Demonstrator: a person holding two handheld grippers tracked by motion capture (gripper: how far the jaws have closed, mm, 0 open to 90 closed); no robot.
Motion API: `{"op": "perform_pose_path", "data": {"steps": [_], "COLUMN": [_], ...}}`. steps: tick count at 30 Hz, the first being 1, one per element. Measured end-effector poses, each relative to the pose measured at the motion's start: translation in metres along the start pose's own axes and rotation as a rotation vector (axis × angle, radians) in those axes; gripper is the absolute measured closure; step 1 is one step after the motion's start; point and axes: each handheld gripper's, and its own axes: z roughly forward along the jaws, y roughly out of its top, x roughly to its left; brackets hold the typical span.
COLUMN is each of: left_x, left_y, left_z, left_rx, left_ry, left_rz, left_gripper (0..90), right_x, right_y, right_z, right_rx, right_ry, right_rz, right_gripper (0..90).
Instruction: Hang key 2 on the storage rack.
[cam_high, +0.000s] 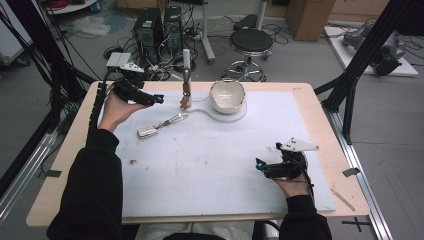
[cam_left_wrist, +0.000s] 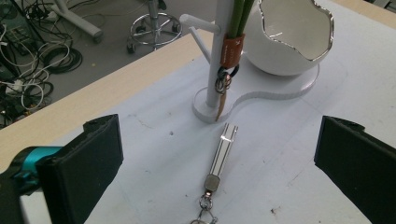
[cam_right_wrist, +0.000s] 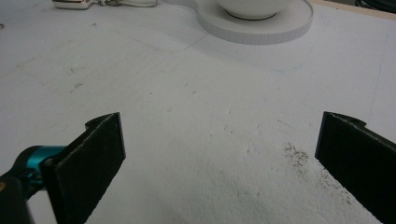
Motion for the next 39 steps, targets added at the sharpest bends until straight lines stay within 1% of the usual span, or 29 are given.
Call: {"op": "perform_pose_path", "data": {"steps": [5,7,12,20,21,24,30,31,32,33,37,39], "left_x": [0.001,0.002,0.002,0.003,0.003,0.002,0.004,0.005,0.005,0.005,0.006,0.006], "left_y": [-0.005,-0.007,-0.010,-0.014,-0.015,-0.016,-0.021,-0.022,-0.022,-0.024,-0.028,-0.031], "left_z": [0.002,0.004,0.007,0.016,0.019,0.023,0.033,0.036,0.036,0.041,0.055,0.062], "left_rx": [0.002,0.013,0.022,0.040,0.053,0.064,0.101,0.114,0.114,0.132,0.174,0.199], "left_ry": [-0.002,-0.003,-0.007,-0.013,-0.011,-0.016,-0.024,-0.025,-0.025,-0.038,-0.062,-0.062], "left_rz": [0.001,0.003,0.002,-0.002,0.001,0.015,0.019,0.016,0.016,0.007,-0.015,-0.022], "left_gripper": [1.7,1.7,1.7,1.7,1.7,1.7,1.7,1.7,1.7,1.7,1.9,1.9], "right_x": [0.000,0.000,0.000,0.000,0.000,0.000,-0.001,-0.001,-0.001,-0.001,0.000,0.000], "right_y": [0.000,0.000,-0.001,-0.001,-0.001,-0.001,-0.002,-0.002,-0.002,-0.002,-0.002,-0.002], "right_z": [0.000,0.000,-0.001,0.000,0.000,-0.001,-0.001,-0.001,-0.001,-0.001,-0.001,0.000], "right_rx": [0.002,0.001,0.002,0.006,0.006,0.006,0.012,0.015,0.012,0.013,0.020,0.021], "right_ry": [-0.002,-0.004,-0.002,-0.003,-0.003,-0.006,-0.009,-0.009,-0.009,-0.009,-0.009,-0.010], "right_rz": [0.000,-0.001,0.000,-0.001,-0.002,-0.005,-0.006,-0.005,-0.011,-0.008,-0.005,-0.016], "right_gripper": [0.5,0.5,0.5,0.5,0.5,0.5,0.5,0.5,0.5,0.5,0.5,0.5]}}
